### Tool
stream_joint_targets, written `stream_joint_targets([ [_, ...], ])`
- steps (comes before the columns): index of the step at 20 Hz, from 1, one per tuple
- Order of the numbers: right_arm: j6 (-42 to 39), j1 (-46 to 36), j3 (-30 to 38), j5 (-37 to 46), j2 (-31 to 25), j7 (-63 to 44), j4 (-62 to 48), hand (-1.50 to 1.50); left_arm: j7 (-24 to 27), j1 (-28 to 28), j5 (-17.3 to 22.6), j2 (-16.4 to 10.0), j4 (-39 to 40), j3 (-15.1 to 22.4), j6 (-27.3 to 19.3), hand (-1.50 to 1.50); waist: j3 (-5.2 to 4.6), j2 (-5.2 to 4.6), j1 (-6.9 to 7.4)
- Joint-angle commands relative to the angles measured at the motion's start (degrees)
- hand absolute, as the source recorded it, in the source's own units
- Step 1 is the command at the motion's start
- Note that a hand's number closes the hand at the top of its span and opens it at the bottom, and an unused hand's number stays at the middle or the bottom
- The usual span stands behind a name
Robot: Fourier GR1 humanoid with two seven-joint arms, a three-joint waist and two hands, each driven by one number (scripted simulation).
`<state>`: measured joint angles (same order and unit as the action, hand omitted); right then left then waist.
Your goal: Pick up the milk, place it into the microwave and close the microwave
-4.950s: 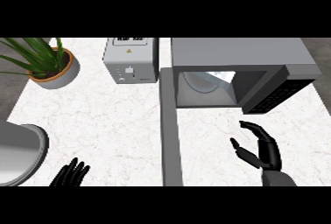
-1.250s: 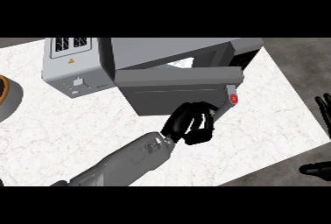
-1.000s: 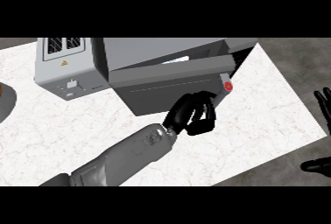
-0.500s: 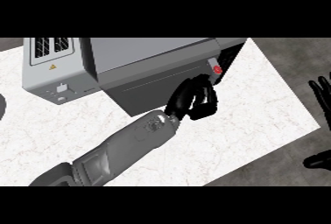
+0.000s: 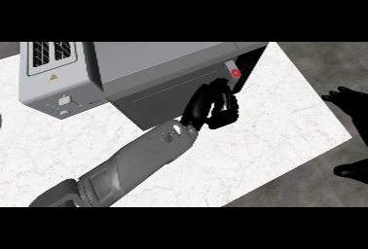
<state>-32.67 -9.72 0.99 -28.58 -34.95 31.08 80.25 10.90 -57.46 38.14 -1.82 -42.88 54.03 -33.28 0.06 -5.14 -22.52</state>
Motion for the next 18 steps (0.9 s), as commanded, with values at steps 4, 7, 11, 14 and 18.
stream_joint_targets([
  [4, -8.5, -3.1, -5.2, 1.3, -2.4, 1.1, 6.3, 1.5, 1.7, -6.7, 0.9, 1.7, -0.2, -0.6, 0.3, 1.5, 0.12, 0.69, -0.72],
  [7, -8.4, -4.2, -6.5, 1.1, -2.4, 0.0, 9.0, 1.5, 2.1, -6.5, 1.8, 1.7, -0.2, -0.4, 0.1, 1.5, 0.07, 0.6, -1.49],
  [11, -9.0, -4.0, -7.2, -0.2, -3.4, -1.4, 11.3, 1.5, 2.3, -6.7, 2.7, 1.7, 0.4, -0.6, -1.3, 1.5, 0.17, 0.76, -2.75],
  [14, -8.5, -3.7, -8.7, -0.2, -2.8, -2.6, 13.0, 1.5, 2.8, -6.6, 3.0, 1.7, 0.7, -0.1, -2.1, 1.5, 0.23, 0.58, -3.02],
  [18, -8.3, -3.4, -9.6, -0.9, -2.9, -3.7, 15.4, 1.5, 3.2, -6.3, 3.9, 1.7, 0.2, 0.3, -3.3, 1.5, 0.23, 0.92, -4.19],
])
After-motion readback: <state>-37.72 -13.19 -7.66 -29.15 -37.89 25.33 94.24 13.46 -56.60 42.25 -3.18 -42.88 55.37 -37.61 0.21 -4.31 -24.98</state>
